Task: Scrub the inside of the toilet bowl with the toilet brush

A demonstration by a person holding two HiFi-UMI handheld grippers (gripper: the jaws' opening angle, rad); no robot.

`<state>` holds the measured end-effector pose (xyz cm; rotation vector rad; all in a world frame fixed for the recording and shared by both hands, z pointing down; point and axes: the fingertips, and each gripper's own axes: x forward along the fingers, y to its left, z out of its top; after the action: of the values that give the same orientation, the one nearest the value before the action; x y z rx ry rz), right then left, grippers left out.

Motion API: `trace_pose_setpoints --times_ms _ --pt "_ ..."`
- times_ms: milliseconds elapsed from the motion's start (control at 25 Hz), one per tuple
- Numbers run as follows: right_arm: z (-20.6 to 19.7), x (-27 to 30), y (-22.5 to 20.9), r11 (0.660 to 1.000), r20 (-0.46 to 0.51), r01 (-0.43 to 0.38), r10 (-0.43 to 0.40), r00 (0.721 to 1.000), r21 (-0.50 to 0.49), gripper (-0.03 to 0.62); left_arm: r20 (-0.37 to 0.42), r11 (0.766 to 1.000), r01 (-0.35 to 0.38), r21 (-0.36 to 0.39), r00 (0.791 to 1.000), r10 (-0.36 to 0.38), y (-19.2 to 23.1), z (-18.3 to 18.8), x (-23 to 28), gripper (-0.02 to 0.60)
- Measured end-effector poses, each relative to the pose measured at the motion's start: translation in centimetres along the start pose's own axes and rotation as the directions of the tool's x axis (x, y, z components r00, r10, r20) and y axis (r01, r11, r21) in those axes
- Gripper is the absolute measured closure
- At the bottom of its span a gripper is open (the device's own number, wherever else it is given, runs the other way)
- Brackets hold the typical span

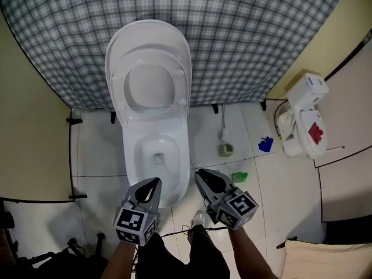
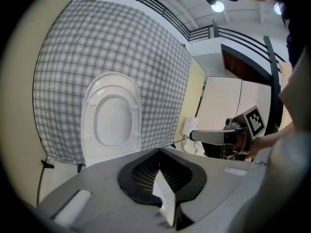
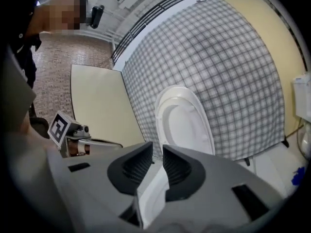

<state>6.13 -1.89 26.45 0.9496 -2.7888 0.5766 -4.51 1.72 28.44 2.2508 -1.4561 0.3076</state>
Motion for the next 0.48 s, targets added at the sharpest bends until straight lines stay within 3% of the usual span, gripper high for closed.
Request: trace_pose_setpoints --times_ms 160,320,360,480 --pt "4.7 -0.8 3.8 0.995 0.035 -0.082 0.084 0.996 -0.058 0.531 0.051 1.0 0.003 0.018 0.999 -0.004 -0.5 3.9 -2.4 0.588" --pt "9.8 -1.8 6.9 0.99 0.092 -0.103 0.112 0.989 -0.095 0.508 0.13 0.998 0.009 0.056 0.991 -0.017 -1.3 9.3 -5.0 0.588" --pt "10.2 -2.2 7.2 0.987 0.098 -0.103 0.116 0.988 -0.125 0.557 0.142 0.998 0.005 0.06 0.99 -0.014 -1.6 10.1 -5.6 0.588" --pt "12.5 -3.3 8.6 0.984 0.135 -0.114 0.133 0.982 -0.136 0.569 0.159 0.997 -0.011 0.078 0.987 -0.001 -2.7 11.9 -7.0 0.588"
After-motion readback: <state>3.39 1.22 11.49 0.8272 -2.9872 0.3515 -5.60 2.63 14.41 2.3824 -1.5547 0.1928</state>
